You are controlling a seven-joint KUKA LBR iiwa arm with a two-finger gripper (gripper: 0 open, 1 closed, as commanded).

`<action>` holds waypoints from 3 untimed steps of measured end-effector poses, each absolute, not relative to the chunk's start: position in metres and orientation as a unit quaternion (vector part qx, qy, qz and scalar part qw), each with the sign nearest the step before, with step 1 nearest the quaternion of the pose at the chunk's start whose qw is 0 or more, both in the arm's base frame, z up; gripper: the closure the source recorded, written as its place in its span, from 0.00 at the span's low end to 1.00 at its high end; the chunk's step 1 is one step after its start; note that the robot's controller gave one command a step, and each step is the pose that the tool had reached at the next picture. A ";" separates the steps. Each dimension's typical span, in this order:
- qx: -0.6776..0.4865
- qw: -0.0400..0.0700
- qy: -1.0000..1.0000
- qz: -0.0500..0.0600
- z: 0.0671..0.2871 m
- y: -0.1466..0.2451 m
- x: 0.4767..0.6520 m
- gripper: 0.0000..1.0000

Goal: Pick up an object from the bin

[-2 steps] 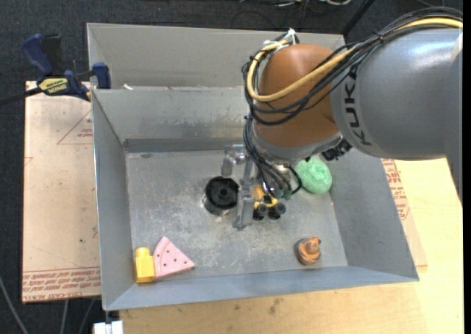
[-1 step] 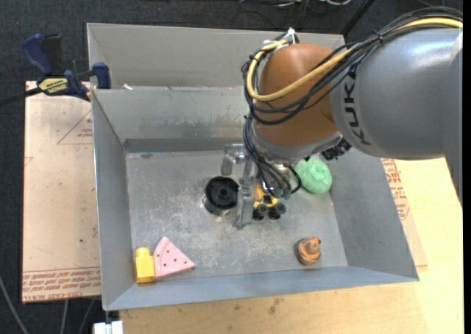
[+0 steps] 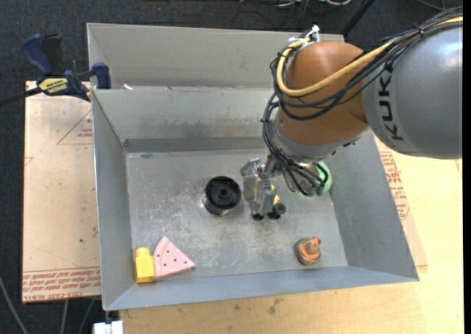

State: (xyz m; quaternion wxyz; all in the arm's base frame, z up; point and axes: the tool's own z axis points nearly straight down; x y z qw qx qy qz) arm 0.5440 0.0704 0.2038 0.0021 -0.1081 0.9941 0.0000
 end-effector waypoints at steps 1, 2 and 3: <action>-0.108 0.000 0.994 0.001 0.202 0.071 0.543 0.00; -0.108 0.000 0.994 0.001 0.202 0.071 0.543 0.00; -0.122 0.004 0.993 0.000 0.183 0.088 0.582 0.00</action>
Offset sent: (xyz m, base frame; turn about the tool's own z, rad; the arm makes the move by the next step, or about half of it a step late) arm 0.0000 0.0000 0.0000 0.0000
